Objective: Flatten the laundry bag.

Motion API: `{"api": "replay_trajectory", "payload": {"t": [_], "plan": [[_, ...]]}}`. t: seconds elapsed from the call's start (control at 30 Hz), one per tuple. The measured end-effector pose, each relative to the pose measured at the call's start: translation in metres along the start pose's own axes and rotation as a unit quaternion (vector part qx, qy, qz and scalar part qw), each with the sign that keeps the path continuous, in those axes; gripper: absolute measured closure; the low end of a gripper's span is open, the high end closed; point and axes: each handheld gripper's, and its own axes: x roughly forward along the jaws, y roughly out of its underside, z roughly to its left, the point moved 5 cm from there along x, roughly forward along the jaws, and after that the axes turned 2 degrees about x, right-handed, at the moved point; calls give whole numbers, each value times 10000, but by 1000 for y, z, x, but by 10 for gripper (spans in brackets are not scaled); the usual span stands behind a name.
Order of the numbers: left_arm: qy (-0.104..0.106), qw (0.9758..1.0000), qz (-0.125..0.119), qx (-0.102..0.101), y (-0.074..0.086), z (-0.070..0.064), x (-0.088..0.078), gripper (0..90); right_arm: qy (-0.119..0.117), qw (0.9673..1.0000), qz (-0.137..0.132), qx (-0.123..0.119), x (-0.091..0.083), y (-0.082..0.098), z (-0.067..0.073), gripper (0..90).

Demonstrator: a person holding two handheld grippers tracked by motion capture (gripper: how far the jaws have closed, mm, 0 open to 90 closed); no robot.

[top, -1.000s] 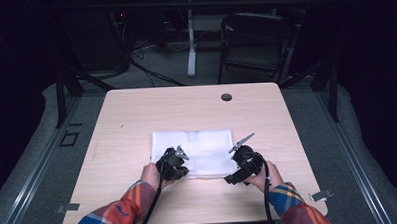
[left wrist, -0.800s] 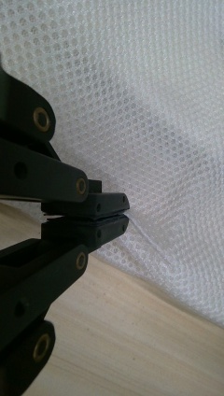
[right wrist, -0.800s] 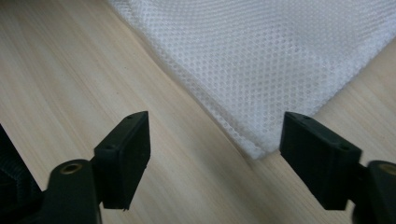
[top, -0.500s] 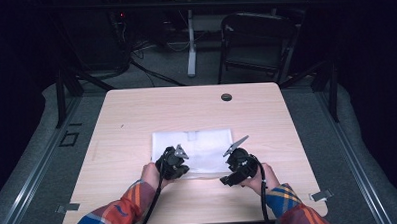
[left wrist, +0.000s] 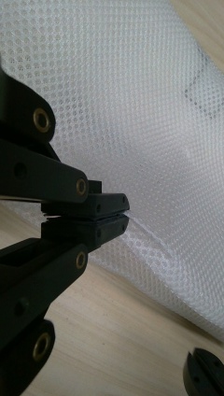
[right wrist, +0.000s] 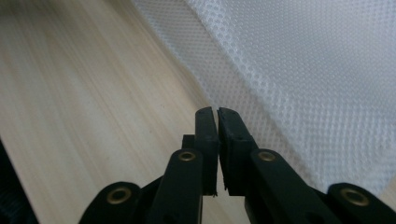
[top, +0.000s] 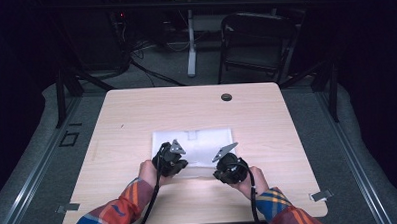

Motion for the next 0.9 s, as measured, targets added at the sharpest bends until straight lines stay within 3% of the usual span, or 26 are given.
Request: {"api": "replay_trajectory", "payload": {"t": [0.27, 0.4, 0.5, 0.77, 0.9], "plan": [[-10, 10000, -61, -1, -2, -1, -2, 886, 307, 9994, -69, -129, 24, -5, 0, 900], [40, 10000, 35, 69, -3, -3, -3, 887, 486, 9987, -55, -133, 33, -3, -3, 900], [31, 9999, 39, 88, -3, -3, -3, 887, 489, 9987, 49, -135, 38, 0, -6, 900], [43, 10000, 6, 21, -3, -4, -6, 887, 353, 9994, -31, 9, 40, 1, -8, 900], [72, 10000, 48, -12, -4, -6, -8, 887, 324, 9995, 18, -36, 39, 2, -7, 900]]}}
